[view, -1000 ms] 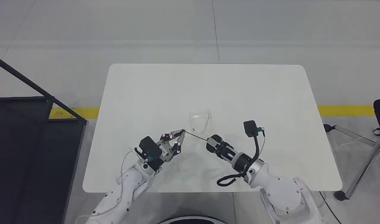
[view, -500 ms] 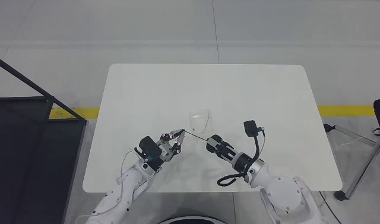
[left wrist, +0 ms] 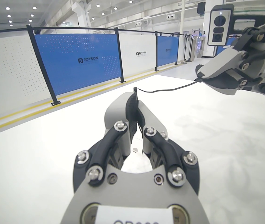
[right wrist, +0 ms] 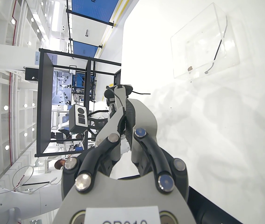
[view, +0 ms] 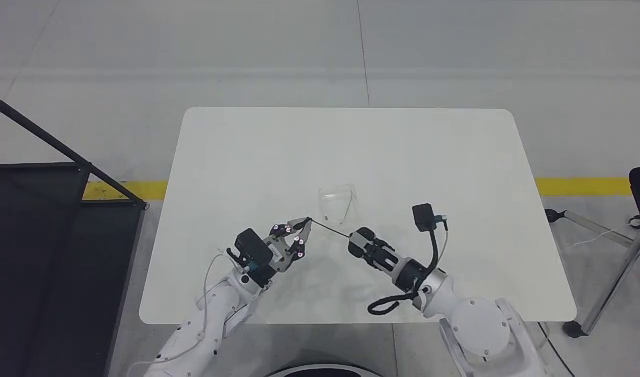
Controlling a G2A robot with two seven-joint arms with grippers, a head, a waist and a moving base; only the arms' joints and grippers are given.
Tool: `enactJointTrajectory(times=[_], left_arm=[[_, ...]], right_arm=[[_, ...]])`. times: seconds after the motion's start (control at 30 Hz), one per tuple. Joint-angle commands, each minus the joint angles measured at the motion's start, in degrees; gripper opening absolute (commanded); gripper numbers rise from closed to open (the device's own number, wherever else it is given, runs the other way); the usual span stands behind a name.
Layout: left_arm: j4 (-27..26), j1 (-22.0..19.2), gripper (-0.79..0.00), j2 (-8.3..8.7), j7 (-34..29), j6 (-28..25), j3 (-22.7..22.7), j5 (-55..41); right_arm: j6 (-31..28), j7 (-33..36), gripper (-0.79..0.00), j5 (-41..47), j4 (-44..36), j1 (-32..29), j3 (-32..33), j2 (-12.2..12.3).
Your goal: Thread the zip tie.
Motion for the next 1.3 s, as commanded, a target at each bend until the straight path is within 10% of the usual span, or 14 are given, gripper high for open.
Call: enactJointTrajectory(times=[0.0,1.27], left_arm=[[0.04,0.00,-0.785,0.01,-0.02,0.00,0.01,0.09],[0.65,-0.75,-0.785,-0.12,-1.18,-0.01,1.09,1.69]], right_arm=[[0.43,0.09,-0.785,-0.24,0.10,0.28,-0.27,0.02],[-6.13,-2.74,-0.785,4.71,0.59,-0.92,0.10,0.60]])
